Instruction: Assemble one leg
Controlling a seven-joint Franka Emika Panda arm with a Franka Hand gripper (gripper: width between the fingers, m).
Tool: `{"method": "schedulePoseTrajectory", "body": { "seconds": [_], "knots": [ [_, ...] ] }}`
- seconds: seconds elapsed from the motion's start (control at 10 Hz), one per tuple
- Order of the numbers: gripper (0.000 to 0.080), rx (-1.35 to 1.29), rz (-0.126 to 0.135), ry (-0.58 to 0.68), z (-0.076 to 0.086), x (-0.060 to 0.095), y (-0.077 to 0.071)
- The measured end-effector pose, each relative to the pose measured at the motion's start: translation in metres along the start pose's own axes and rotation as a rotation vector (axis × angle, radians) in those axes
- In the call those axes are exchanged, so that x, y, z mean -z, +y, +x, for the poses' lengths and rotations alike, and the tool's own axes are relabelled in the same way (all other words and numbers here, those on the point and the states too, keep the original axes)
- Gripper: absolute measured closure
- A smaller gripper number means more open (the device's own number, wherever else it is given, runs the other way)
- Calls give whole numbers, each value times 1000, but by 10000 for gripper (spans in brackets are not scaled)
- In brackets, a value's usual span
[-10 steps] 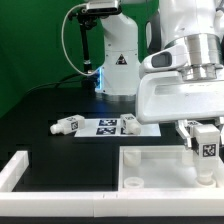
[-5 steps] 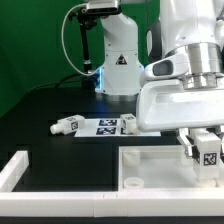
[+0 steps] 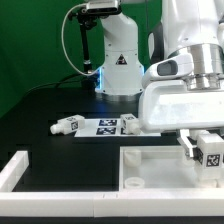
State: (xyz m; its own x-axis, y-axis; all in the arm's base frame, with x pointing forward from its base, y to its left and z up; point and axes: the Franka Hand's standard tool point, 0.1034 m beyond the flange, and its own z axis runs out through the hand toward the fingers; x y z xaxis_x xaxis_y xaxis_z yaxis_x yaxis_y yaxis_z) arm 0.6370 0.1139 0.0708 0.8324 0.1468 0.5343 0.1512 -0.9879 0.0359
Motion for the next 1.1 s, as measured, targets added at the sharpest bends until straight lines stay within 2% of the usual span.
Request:
{"method": "schedulePoseTrajectory", "body": {
  "seconds": [0.1,0.2,0.3,0.5,0.7,0.8,0.9,1.0,1.1],
  "knots": [
    [333,0,0,0,0,0,0],
    [194,1,0,0,0,0,0],
    [163,0,0,-1,0,0,0],
    [152,-29,6,-42,3,4,-2],
    [150,-50,15,-111,19,9,1],
    [150,-59,20,-156,18,7,0],
    [150,-63,33,-259,13,6,-2],
    [150,-70,31,-293,18,5,3],
    [150,-86,31,-389,8,4,6]
  ]
}}
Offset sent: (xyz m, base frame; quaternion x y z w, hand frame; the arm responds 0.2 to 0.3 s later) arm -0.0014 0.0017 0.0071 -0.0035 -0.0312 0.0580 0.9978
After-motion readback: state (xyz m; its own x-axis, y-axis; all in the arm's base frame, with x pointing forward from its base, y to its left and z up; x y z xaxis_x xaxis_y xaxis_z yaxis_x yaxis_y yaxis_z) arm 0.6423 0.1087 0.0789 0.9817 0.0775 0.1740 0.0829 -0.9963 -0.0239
